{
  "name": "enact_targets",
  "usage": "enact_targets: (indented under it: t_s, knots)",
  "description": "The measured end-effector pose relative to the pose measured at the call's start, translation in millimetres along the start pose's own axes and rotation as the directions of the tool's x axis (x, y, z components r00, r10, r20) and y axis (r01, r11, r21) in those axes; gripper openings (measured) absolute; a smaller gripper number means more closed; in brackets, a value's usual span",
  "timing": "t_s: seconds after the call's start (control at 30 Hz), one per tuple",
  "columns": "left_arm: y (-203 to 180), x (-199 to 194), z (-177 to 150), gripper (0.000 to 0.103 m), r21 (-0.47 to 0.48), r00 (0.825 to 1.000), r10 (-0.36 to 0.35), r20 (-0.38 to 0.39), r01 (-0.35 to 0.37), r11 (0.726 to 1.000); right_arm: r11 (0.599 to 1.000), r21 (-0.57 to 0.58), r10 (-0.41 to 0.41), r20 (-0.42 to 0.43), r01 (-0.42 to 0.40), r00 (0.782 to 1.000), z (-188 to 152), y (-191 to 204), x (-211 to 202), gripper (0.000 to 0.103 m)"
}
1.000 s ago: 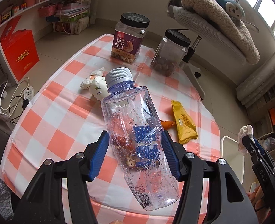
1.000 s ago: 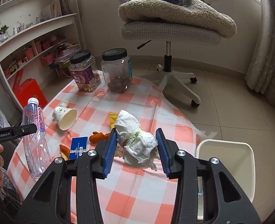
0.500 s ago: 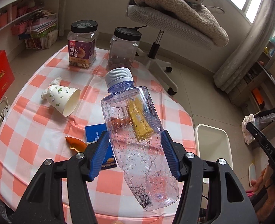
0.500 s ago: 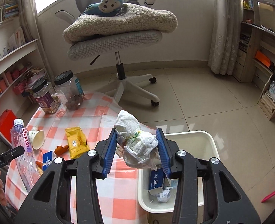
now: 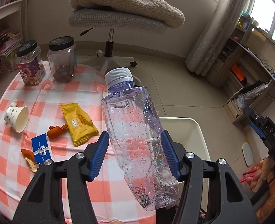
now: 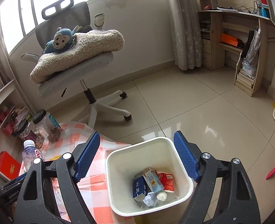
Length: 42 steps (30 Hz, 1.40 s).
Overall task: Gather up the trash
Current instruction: 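Drop the tissue into the white bin with the right gripper while the left gripper drops the bottle in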
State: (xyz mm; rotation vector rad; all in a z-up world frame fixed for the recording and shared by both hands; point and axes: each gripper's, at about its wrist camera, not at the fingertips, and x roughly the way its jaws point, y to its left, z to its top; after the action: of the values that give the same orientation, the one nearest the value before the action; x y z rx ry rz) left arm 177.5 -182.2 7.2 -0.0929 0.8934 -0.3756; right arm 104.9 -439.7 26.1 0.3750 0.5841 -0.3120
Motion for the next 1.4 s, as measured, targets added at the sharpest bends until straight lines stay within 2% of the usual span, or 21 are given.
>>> enact_targets:
  t_s: [0.27, 0.5, 0.53, 0.57, 0.6, 0.73, 0.93, 1.13, 1.23, 1.4]
  knots:
    - [-79, 23, 15, 0.057, 0.094, 1.000, -0.022, -0.002, 0.022, 0.995, 0.996, 0.085, -0.035, 0.055, 0.030, 0.998, 13, -38, -14, 0.082]
    - [-121, 50, 25, 0.058, 0.148, 0.999, -0.039, -0.014, 0.041, 0.988, 0.986, 0.137, -0.114, 0.109, 0.099, 0.987, 21, -70, -28, 0.084]
    - [-125, 54, 26, 0.060, 0.154, 0.999, -0.039, -0.022, 0.042, 0.987, 0.983, 0.150, -0.119, 0.107, 0.102, 0.987, 22, -74, -28, 0.085]
    - [-126, 57, 27, 0.070, 0.154, 0.999, -0.031, -0.022, 0.034, 0.988, 0.981, 0.162, -0.122, 0.105, 0.104, 0.987, 22, -78, -28, 0.085]
    - [-127, 58, 27, 0.072, 0.153, 1.000, -0.025, -0.016, 0.027, 0.988, 0.980, 0.171, -0.124, 0.102, 0.106, 0.987, 22, -80, -27, 0.086]
    - [-121, 56, 27, 0.073, 0.156, 1.000, -0.004, -0.003, 0.004, 0.988, 0.981, 0.151, -0.139, 0.099, 0.123, 0.985, 21, -74, -25, 0.089]
    - [-91, 37, 25, 0.079, 0.116, 0.994, 0.076, 0.072, -0.084, 0.990, 0.985, 0.048, -0.173, 0.107, 0.168, 0.979, 14, -42, -20, 0.096]
    - [-54, 12, 22, 0.092, 0.067, 0.971, 0.168, 0.168, -0.182, 0.981, 0.979, -0.072, -0.183, 0.107, 0.191, 0.977, 2, 2, -11, 0.096]
    - [-35, 5, 19, 0.093, 0.052, 0.958, 0.209, 0.195, -0.223, 0.973, 0.973, -0.129, -0.178, 0.100, 0.191, 0.979, -5, 25, -5, 0.096]
    - [-1, -2, 14, 0.093, 0.018, 0.939, 0.279, 0.199, -0.288, 0.957, 0.959, -0.229, -0.152, 0.085, 0.167, 0.985, -20, 67, 4, 0.096]
